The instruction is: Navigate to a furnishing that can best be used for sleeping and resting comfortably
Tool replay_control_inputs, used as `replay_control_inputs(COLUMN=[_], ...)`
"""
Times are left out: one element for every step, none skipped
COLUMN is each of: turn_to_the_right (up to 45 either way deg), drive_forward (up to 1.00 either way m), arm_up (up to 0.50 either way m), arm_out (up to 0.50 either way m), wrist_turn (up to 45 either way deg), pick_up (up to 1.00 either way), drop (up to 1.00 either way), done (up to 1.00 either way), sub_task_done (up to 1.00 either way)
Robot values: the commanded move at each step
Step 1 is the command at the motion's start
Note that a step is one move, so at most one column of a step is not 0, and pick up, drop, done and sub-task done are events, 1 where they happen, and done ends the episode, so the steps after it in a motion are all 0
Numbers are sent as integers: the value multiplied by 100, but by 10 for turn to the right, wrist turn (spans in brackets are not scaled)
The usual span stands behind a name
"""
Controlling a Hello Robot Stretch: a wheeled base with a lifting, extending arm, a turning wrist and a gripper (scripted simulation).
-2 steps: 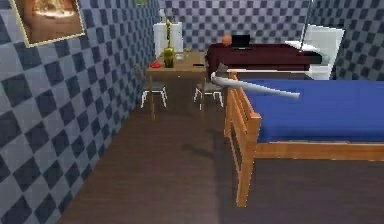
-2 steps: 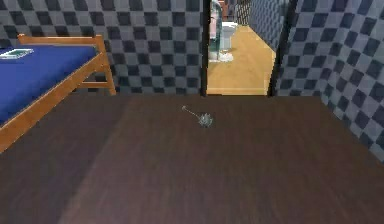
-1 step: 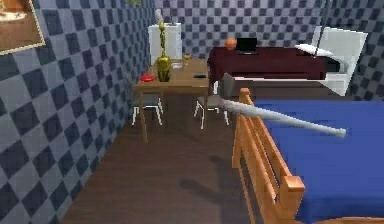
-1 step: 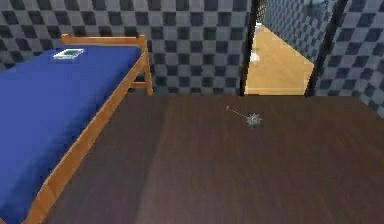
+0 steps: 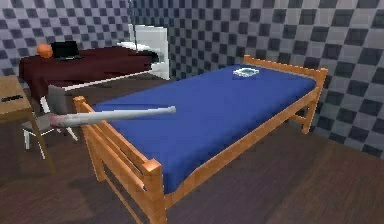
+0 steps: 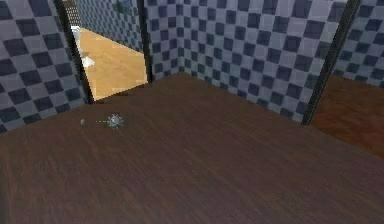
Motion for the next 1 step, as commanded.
replay_control_inputs(turn_to_the_right=[0], drive_forward=[0], arm_up=[0], arm_out=[0], wrist_turn=[0], pick_up=[0], drop=[0], done=[100], sub_task_done=[0])
